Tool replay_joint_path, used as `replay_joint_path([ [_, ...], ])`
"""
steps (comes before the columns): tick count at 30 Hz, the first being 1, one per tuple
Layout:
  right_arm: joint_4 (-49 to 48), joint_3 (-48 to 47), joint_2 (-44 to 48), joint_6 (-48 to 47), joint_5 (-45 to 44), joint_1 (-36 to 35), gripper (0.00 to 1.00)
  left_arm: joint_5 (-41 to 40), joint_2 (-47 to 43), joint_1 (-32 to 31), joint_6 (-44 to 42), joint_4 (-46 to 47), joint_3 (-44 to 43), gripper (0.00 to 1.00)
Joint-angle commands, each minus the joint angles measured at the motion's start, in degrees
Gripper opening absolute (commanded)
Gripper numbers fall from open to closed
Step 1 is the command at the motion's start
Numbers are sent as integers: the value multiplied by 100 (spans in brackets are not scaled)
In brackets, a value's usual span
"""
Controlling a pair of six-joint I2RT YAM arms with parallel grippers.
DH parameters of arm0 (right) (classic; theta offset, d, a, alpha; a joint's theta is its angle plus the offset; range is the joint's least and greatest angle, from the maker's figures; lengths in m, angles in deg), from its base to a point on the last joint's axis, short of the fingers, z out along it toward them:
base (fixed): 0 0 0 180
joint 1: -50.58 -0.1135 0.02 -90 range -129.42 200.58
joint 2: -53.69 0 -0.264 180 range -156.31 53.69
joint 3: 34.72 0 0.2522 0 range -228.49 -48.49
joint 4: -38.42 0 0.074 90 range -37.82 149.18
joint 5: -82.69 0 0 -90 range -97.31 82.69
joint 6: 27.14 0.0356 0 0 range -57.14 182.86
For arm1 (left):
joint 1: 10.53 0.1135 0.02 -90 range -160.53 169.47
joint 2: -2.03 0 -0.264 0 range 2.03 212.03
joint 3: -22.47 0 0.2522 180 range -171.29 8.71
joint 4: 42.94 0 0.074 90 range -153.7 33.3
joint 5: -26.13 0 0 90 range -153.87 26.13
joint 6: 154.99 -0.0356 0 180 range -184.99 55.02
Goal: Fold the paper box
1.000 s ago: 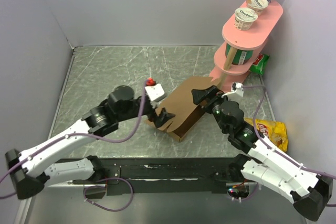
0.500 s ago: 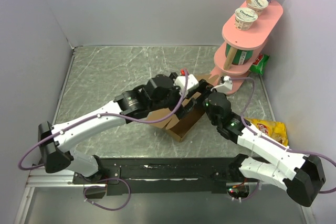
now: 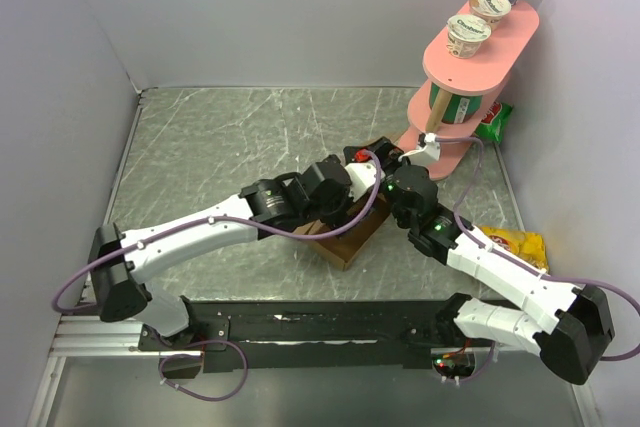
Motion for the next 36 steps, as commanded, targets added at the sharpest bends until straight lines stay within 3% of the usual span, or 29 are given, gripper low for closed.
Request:
replay_joint_path([
  [1,-179,-244,108,-282,-116,-17,100,-828,117,-10,-258,-111,101,72],
  [2,-153,-262,161,-396,-73,-17,100,-802,91,-2,-302,-40,145,59],
  [4,-21,-393,196,-791,15,27,100,-757,-67,7,-487,214,329,46],
  [5,40,-437,222,-958,120,80,100,-714,-138,16,-557,276,391,34],
  [11,-124,-342,782,-2379,2387,1248,100,191,-639,700,-1040,382,725,10],
  [14,197,-183,1223,-2751,2949,1783,100,726,-1025,1078,-1312,513,953,11],
  [19,472,-122,1435,-3595,4879,2619,100,1954,-1737,1676,-1770,593,1323,11],
  [23,-125,519,1970,-4000,5795,3102,100,2669,-1948,2239,-1867,401,1315,10],
  [28,-626,837,1490,-4115,7361,3973,100,3627,-2186,2863,-1885,251,1235,11],
  [31,-1099,1117,1583,-4159,7399,4009,100,3848,-2265,2987,-1867,294,1314,11],
  [36,-864,1303,1568,-4766,6793,4009,100,4067,-2283,3083,-1841,321,1437,10],
])
